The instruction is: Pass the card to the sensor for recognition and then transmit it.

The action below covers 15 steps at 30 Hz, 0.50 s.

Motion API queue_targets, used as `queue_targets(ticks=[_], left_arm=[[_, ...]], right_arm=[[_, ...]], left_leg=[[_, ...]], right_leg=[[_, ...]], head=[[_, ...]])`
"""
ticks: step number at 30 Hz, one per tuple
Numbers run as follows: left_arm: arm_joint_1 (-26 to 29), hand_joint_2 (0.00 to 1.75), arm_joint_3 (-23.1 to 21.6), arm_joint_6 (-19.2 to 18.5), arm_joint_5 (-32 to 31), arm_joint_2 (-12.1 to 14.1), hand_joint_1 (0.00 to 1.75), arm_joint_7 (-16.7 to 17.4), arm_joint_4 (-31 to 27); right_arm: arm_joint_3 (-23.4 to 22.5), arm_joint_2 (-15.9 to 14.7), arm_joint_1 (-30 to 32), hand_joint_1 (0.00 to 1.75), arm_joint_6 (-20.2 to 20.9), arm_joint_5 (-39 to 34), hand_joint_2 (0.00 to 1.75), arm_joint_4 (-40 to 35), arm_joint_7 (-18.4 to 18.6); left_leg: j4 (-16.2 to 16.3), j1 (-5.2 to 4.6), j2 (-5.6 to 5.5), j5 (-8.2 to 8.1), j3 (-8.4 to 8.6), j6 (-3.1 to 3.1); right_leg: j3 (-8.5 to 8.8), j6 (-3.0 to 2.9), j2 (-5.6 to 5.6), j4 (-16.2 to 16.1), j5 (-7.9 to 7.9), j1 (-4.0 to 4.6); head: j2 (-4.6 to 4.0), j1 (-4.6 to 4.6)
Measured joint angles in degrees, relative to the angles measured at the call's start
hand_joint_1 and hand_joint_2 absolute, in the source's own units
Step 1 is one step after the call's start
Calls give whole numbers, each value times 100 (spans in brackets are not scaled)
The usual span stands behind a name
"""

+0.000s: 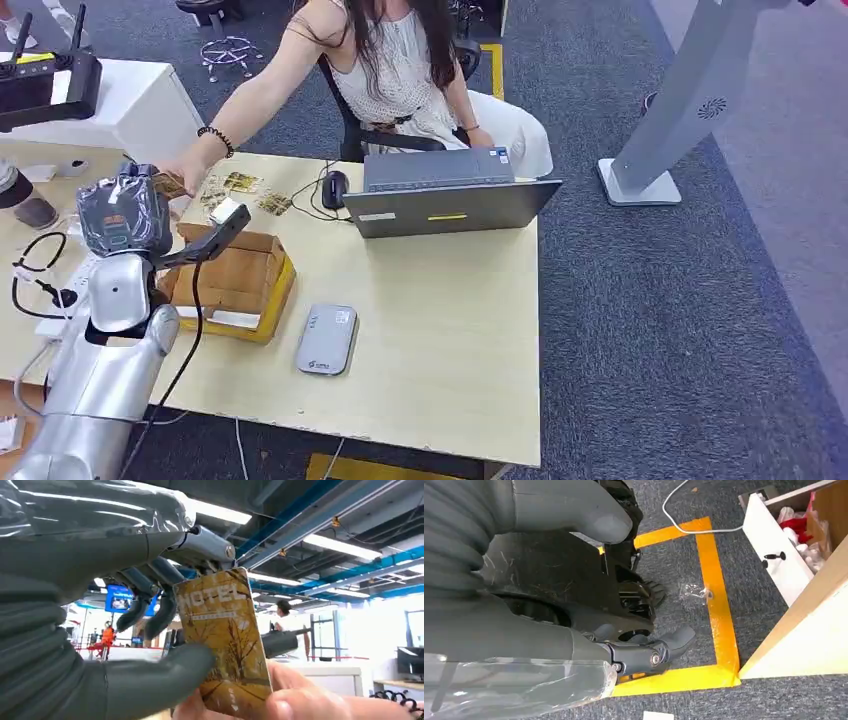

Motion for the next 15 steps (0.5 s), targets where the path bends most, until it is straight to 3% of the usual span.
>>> queue_targets(ticks=[10, 12, 15], left_arm=[[0, 175, 0, 197, 0, -2, 0, -138, 81], [40, 175, 0, 214, 0, -9, 0, -278, 15], [365, 175, 0, 363, 0, -46, 0, -779, -497]], right_arm=[[-2, 0, -1, 0, 0, 2, 175, 2, -24], [-11, 0, -2, 0, 2, -18, 175, 2, -44], [-68, 0, 2, 0, -2, -129, 175, 2, -101]], left_leg=[[0, 0, 0, 0, 0, 0], [0, 0, 0, 0, 0, 0], [0, -2, 7, -1, 0, 1]], right_leg=[[0, 0, 0, 0, 0, 0], [0, 0, 0, 0, 0, 0], [0, 0, 8, -1, 0, -2]], head=[[0, 0], [0, 0], [0, 0]])
